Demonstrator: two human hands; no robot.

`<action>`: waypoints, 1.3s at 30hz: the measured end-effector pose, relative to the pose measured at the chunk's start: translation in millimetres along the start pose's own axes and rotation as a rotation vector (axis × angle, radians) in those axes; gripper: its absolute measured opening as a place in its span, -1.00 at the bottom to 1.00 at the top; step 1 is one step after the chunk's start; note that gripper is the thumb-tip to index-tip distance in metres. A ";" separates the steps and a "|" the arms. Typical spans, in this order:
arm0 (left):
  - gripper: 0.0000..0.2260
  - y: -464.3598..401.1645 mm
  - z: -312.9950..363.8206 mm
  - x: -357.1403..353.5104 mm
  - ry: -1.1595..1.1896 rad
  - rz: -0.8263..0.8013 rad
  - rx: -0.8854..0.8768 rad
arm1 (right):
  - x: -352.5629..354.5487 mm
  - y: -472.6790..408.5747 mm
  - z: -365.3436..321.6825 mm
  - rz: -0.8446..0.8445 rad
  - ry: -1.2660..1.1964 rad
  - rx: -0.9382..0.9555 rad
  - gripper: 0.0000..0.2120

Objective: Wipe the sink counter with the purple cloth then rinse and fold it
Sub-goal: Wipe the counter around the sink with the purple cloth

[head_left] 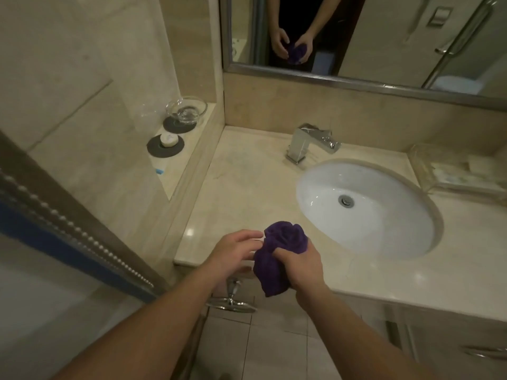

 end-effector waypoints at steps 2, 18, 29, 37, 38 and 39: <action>-0.65 -9.2 14.5 -2.5 -0.077 -0.049 0.037 | -2.0 -8.4 -13.1 0.003 -0.070 -0.005 -0.57; -0.59 -110.2 144.3 -94.5 -0.098 -0.213 -0.074 | 98.9 -99.3 -149.3 -0.023 -0.133 0.096 -0.62; -0.67 -266.1 144.8 -262.8 -0.087 -0.184 0.049 | 277.2 -246.7 -154.2 0.025 0.066 0.016 -0.70; -0.44 -379.3 206.8 -274.1 -0.374 0.207 -0.180 | 359.8 -355.0 -206.4 0.213 0.719 0.164 -0.53; -0.43 -392.0 215.6 -270.8 -0.463 0.233 -0.223 | 366.5 -366.0 -210.3 0.222 0.876 0.189 -0.44; -0.41 -401.4 225.3 -270.1 -0.616 0.244 -0.244 | 370.3 -375.3 -213.2 0.211 1.016 0.187 -0.31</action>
Point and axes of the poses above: each hand's wrist, its own y-axis away from the middle knuckle, its own x-axis out of the back of the hand, z = x × y, the point moved 4 cm from there along -y, towards the middle knuckle, and after that the axes turned 3 degrees about -z, right-handed, at the moved point
